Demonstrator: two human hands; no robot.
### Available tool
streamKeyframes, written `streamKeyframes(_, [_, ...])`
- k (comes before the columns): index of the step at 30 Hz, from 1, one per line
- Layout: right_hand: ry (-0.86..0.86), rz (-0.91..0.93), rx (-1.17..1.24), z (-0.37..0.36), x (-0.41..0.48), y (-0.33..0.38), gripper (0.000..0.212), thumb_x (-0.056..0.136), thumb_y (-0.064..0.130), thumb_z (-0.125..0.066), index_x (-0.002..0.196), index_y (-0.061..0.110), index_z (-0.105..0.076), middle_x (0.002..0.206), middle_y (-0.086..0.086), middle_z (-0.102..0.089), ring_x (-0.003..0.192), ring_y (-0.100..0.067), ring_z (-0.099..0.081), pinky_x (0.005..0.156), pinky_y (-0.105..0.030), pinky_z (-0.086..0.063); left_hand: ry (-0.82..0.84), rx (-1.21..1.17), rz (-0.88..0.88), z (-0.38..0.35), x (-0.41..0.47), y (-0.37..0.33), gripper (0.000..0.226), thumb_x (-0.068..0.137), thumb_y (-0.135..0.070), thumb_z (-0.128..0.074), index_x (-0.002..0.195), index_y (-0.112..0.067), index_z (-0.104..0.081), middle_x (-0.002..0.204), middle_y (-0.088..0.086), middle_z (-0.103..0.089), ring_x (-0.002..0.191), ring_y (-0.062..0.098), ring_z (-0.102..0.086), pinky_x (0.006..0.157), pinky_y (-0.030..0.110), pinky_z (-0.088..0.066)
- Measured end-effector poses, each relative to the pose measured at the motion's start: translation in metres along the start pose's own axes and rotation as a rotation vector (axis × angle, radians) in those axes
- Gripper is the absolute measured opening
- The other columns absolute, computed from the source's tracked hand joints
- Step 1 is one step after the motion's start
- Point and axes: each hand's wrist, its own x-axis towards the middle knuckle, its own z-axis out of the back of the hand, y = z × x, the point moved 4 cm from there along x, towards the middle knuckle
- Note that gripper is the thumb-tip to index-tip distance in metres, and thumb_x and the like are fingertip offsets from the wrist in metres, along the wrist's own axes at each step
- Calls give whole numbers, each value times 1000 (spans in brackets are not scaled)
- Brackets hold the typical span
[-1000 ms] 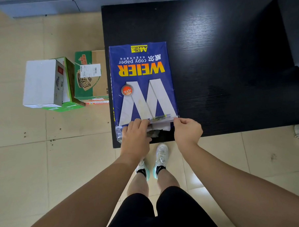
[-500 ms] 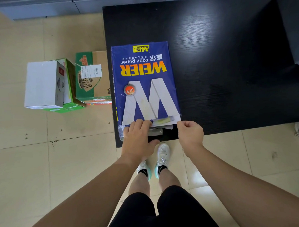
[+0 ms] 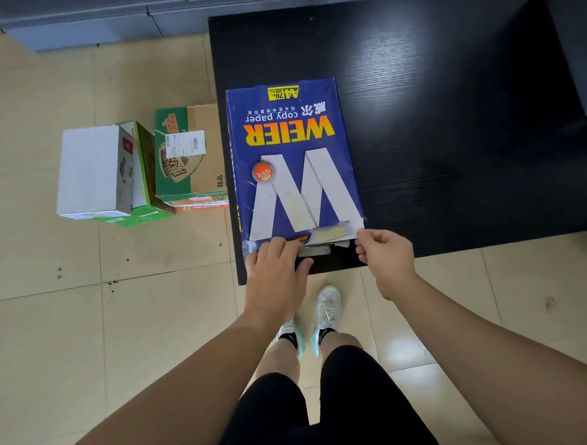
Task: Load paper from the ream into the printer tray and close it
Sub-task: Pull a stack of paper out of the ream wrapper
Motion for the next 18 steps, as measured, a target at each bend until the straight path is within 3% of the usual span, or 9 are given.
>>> streamKeyframes(5, [64, -9, -64, 17, -8, -23, 20, 93, 21, -63, 74, 16, -68, 69, -3, -65, 69, -17, -56, 78, -36, -53, -41, -90, 108, -1, -16, 4, 22, 90, -33, -66, 107, -19, -67, 106, -1, -63, 101, 24, -58, 87, 43, -44])
streamKeyframes(8, [153, -26, -61, 25, -11, -38, 17, 93, 19, -63, 79, 11, -69, 73, -6, -65, 68, -18, -56, 78, -37, -53, -83, -217, 335, 0, -32, 11, 28, 89, -34, -66, 112, -19, -62, 114, 0, -59, 108, 23, -52, 92, 41, -39])
streamKeyframes(11, [261, -49, 66, 27, -11, -38, 14, 95, 14, -62, 82, 9, -65, 81, -11, -62, 66, -16, -56, 66, -28, -49, -157, -427, 621, -1, -43, 25, 38, 85, -34, -70, 110, -10, -54, 110, 7, -56, 104, 29, -52, 93, 46, -44])
streamKeyframes(14, [295, -64, 125, 27, -7, -29, 10, 93, 19, -64, 93, 9, -67, 89, -10, -68, 71, -20, -62, 66, -28, -52, -153, -721, 854, -4, -40, 32, 38, 85, -37, -71, 99, -8, -50, 96, 5, -57, 91, 28, -59, 75, 35, -49])
streamKeyframes(16, [328, -76, 135, 23, -3, -23, 21, 92, 24, -66, 104, 7, -69, 100, -12, -72, 78, -23, -65, 72, -31, -55, -106, -842, 916, -6, -34, 33, 39, 86, -42, -69, 87, -5, -54, 83, 8, -58, 72, 26, -57, 56, 24, -44])
streamKeyframes(18, [335, -40, 82, 18, 2, -15, 24, 90, 30, -67, 103, 10, -72, 108, -11, -74, 88, -25, -68, 78, -36, -58, -87, -927, 953, -8, -26, 34, 43, 85, -44, -68, 73, -5, -56, 69, 12, -54, 60, 23, -51, 48, 22, -38])
